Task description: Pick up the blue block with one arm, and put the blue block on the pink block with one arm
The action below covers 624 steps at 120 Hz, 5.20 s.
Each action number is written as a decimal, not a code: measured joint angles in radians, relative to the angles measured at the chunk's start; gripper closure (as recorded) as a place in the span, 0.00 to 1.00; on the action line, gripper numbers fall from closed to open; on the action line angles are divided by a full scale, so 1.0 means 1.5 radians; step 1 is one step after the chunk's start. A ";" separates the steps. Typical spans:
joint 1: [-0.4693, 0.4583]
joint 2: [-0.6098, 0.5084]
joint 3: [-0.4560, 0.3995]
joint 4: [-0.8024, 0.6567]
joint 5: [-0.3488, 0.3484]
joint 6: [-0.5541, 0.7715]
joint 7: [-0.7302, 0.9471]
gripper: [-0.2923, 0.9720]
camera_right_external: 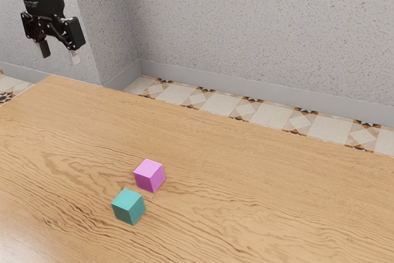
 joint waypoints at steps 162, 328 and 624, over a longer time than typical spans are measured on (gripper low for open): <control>-0.006 0.053 -0.092 -0.585 -0.217 0.733 0.007 0.23; -0.008 0.109 -0.110 -0.585 -0.095 0.707 -0.077 0.23; -0.008 0.241 -0.061 -0.311 -0.042 0.507 -0.028 0.51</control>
